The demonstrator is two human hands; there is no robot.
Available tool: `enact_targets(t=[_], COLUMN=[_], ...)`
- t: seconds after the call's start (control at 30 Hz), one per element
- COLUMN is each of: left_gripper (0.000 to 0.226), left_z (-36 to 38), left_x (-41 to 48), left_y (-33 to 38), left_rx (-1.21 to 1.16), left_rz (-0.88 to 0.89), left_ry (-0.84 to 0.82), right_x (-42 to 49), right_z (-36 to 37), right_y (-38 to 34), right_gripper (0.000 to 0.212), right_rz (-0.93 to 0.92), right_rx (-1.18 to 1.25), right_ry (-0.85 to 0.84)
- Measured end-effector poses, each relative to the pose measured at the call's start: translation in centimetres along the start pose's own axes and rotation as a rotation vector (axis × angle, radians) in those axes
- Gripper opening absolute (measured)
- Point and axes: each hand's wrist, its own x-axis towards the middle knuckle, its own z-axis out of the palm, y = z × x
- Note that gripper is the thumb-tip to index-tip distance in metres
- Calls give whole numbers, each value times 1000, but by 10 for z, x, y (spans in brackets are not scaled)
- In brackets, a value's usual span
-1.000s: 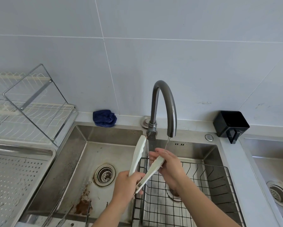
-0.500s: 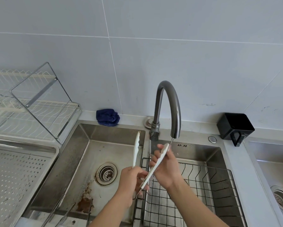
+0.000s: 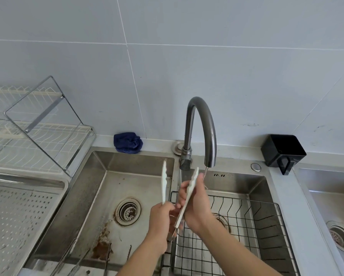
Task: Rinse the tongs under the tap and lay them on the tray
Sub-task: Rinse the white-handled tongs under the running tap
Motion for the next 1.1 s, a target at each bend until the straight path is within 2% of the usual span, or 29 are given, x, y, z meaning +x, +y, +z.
enact_targets(t=[0.07, 0.17, 0.2, 0.3, 0.33, 0.43, 0.47, 0.5, 0.57, 0.6, 0.7, 0.73, 0.8, 0.87, 0.93, 1.03, 1.1], left_gripper=[24, 28, 26, 18, 17, 18, 18, 19, 20, 19, 19, 21, 25, 26, 24, 16, 17], left_z=[-4, -10, -10, -6, -4, -2, -2, -3, -4, -5, -6, -7, -8, -9, -9, -15, -22], left_x=[2, 1, 0, -1, -2, -7, -8, -10, -11, -11, -9, -9, -9, -11, -12, -8, -5], left_y=[1, 1, 1, 4, 4, 0, -2, -4, -3, -2, 4, 5, 2, -2, -3, -4, -5], left_rx=[-21, 0, 5, 22, 44, 118, 140, 156, 168, 165, 118, 115, 133, 156, 154, 134, 159], left_rz=[-9, 41, 64, 142, 166, 214, 230, 245, 259, 252, 214, 208, 218, 234, 237, 246, 263], left_ry=[0, 7, 9, 17, 18, 12, 20, 25, 28, 32, 41, 39, 25, 3, 3, 28, 43], right_x=[0, 10, 13, 13, 12, 16, 18, 18, 18, 17, 8, 6, 6, 9, 8, 0, -3], right_z=[-3, -1, 1, 1, -3, -15, -17, -19, -19, -19, -16, -16, -18, -19, -17, -15, -18], right_y=[-3, -28, -33, -26, -20, -30, -39, -47, -54, -53, -45, -43, -46, -53, -54, -39, -35], right_gripper=[50, 27, 23, 21, 22, 17, 18, 28, 40, 38, 9, 12, 7, 33, 37, 17, 18], right_rz=[25, -57, -117, -353, -405, -514, -530, -520, -493, -474, -324, -304, -345, -415, -393, -238, -205], right_rx=[0, 72, -37, -942, -1146, -1360, -1414, -1461, -1462, -1389, -1061, -1012, -1086, -1273, -1220, -846, -720], right_ry=[-23, 30, 68, 232, 275, 389, 423, 445, 423, 379, 207, 177, 229, 359, 362, 132, 14])
